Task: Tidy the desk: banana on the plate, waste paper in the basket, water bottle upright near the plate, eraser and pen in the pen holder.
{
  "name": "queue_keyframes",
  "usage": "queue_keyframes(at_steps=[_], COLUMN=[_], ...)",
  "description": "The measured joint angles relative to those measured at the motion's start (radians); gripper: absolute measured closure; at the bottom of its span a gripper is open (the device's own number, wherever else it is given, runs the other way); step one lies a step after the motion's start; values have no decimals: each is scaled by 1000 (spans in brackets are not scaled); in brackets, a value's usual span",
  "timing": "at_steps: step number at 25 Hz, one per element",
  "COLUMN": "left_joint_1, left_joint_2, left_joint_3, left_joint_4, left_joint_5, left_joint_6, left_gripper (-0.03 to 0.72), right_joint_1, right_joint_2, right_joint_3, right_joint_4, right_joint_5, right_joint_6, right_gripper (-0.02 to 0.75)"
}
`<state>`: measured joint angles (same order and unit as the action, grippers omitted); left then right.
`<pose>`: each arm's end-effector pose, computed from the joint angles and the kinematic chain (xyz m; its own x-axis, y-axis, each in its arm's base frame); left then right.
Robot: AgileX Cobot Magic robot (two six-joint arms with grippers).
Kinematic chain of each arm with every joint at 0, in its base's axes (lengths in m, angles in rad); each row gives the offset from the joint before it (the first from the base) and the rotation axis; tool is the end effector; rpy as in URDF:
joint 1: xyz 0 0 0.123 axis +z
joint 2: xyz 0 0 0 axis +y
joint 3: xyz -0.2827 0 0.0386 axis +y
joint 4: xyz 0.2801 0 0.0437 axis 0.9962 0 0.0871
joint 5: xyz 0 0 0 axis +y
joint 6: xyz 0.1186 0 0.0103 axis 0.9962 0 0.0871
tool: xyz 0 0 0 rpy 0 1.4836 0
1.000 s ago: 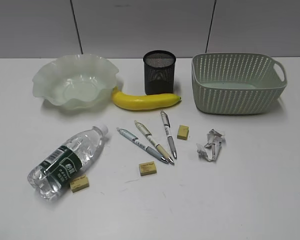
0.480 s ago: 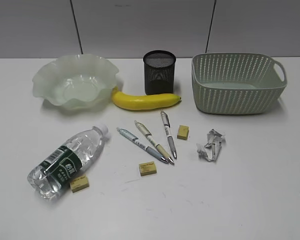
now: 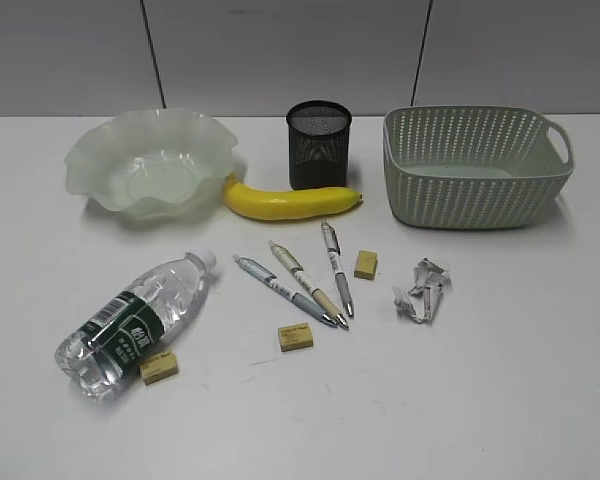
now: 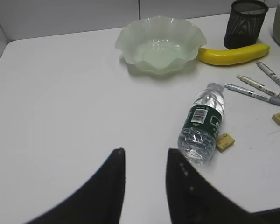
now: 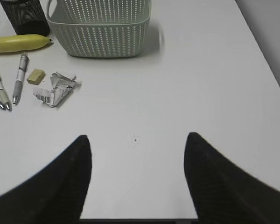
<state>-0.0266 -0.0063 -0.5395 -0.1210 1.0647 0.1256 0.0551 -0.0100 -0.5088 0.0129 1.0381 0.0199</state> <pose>0.0411 -0.0137 0.2933 -0.4064 0.0771 -0.9105 0.1499 0.9886 0.0169 0.0464 0.0039 0.2857 -0.4197 0.0033 -0.9077 -0.0541 0.9981 0.0287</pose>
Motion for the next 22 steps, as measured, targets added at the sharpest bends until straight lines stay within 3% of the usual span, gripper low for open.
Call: queue_keyframes(at_steps=[12, 16, 22], left_joint_1=[-59, -60, -60], left_joint_2=[34, 144, 429], left_joint_3=[-28, -39, -45], left_joint_4=[-24, -34, -72], left_joint_5=[-53, -186, -531], left_joint_6=[0, 0, 0], left_gripper=[461, 461, 460], right_joint_1=[0, 0, 0], right_joint_2=[0, 58, 229], right_joint_3=[0, -2, -15], right_joint_4=[88, 105, 113], right_joint_5=[-3, -18, -83], right_joint_6=[0, 0, -2], right_gripper=[241, 241, 241])
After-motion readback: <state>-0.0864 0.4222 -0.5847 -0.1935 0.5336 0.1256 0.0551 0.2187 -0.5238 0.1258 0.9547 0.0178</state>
